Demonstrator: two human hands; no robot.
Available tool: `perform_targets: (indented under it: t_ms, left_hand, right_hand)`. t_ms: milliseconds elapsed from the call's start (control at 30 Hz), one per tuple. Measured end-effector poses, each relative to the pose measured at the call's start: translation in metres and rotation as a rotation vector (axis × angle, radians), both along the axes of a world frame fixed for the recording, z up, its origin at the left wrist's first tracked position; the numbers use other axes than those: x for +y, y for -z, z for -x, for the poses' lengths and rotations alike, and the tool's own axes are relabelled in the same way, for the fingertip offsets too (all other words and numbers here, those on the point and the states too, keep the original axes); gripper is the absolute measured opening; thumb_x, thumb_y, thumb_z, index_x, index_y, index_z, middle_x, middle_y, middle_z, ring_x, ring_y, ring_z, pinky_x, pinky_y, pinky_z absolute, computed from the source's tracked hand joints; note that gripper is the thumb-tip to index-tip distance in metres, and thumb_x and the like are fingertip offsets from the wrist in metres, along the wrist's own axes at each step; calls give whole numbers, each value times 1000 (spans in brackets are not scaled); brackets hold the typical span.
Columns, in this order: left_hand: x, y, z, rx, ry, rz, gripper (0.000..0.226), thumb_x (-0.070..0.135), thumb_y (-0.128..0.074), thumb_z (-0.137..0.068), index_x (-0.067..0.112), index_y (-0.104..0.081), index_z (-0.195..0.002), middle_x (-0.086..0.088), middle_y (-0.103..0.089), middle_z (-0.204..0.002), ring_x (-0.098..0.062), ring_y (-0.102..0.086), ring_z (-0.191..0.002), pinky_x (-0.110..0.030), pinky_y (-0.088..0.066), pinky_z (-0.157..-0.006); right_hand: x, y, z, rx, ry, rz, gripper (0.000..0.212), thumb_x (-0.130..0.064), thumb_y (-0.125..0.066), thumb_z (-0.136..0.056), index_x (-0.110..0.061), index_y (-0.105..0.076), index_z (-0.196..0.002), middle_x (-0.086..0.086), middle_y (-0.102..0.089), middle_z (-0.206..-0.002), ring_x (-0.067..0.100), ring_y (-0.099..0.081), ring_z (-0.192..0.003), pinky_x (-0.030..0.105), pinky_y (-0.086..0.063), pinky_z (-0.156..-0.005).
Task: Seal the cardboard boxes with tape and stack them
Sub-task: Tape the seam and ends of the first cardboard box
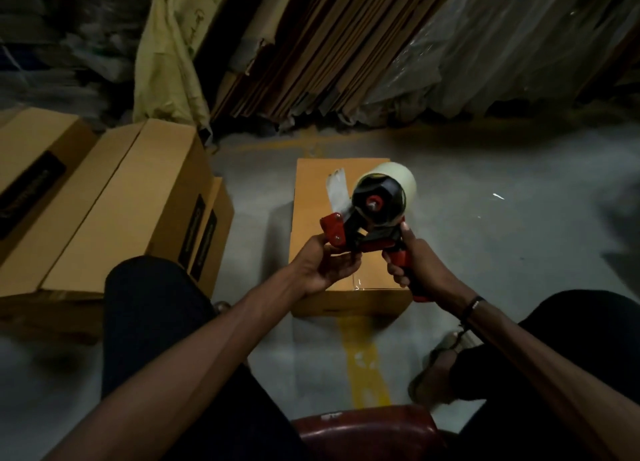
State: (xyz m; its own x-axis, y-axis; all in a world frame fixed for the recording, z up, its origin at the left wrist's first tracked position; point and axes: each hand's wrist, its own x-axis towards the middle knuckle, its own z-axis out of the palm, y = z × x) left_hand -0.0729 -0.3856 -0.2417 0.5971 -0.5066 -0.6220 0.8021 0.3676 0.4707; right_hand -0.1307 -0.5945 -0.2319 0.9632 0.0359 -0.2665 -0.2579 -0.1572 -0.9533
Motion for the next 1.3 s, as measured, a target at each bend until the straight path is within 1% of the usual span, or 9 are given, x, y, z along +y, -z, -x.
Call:
perform_targets:
  t_ms: [200, 367, 500, 667, 767, 867, 1000, 1200, 1300]
  left_hand:
    - [15, 0, -6, 83, -81, 99, 30, -8, -35, -101, -11, -52, -126, -27, -70, -106, -30, -76, -84, -35, -58, -89]
    - [20, 4, -5, 154, -157, 213, 49, 15, -42, -101, -18, -41, -136, -36, -62, -125, -42, -70, -99, -47, -60, -86]
    - [12, 2, -5, -44, 19, -101, 33, 12, -49, -106, -12, -53, -129, -24, -68, -97, -23, -73, -71, -37, -59, -95]
    - [9, 17, 0, -161, 34, -449, 18, -3, -48, -105, 1, -65, -100, -17, -70, -90, -20, -67, -71, -27, -61, -56]
    - [9, 29, 0, -189, -73, -520, 23, -12, -47, -101, 4, -60, -112, -16, -66, -89, -21, -63, -69, -26, -58, -48]
    - [11, 44, -2, -314, -79, -661, 19, -14, -57, -96, 6, -60, -97, -21, -64, -86, -23, -62, -67, -29, -58, -55]
    - [20, 66, -1, -359, -171, -743, 36, -17, -48, -96, 11, -58, -74, -17, -60, -75, -13, -56, -47, -23, -48, -52]
    - [27, 102, 5, -215, -437, -795, 67, -9, -33, -100, 5, -55, -38, 0, -51, -33, -24, -55, -57, -24, -45, -50]
    - [54, 131, 3, -258, -352, -955, 40, 5, -60, -100, 1, -75, -64, 6, -58, -42, -5, -53, -50, -10, -40, -45]
  right_hand:
    - [-1, -5, -4, -17, -52, 57, 76, -79, -19, -96, -15, -58, -81, 2, -48, -62, 18, -38, -52, 26, -35, -50]
    - [-9, -3, 4, -2, -79, 63, 75, -77, -18, -98, -15, -57, -81, 2, -48, -63, 17, -38, -52, 25, -36, -49]
    - [-15, 0, 7, -6, -106, 93, 77, -69, -13, -102, -10, -58, -83, 4, -48, -62, 17, -39, -51, 24, -36, -49]
    - [-18, 10, 4, 8, -138, 158, 82, -67, -9, -103, -6, -60, -83, 2, -51, -58, 17, -42, -48, 25, -38, -49]
    - [-19, 17, 1, 14, -174, 201, 86, -67, -8, -103, 0, -59, -87, 3, -52, -60, 17, -43, -48, 25, -38, -49]
    - [-19, 25, -6, 22, -222, 225, 88, -67, -8, -103, 3, -58, -89, 4, -53, -62, 17, -43, -49, 23, -38, -47]
    - [-11, 40, -21, 48, -303, 296, 88, -65, -7, -104, 4, -56, -80, 7, -53, -61, 17, -44, -49, 18, -38, -47]
    - [6, 83, -39, 122, -402, 355, 87, -68, -8, -103, -4, -60, -75, 5, -54, -58, 16, -44, -46, 18, -40, -49]
    - [3, 103, -46, 134, -426, 392, 88, -70, -9, -102, -4, -61, -74, 4, -56, -57, 17, -45, -46, 21, -41, -52]
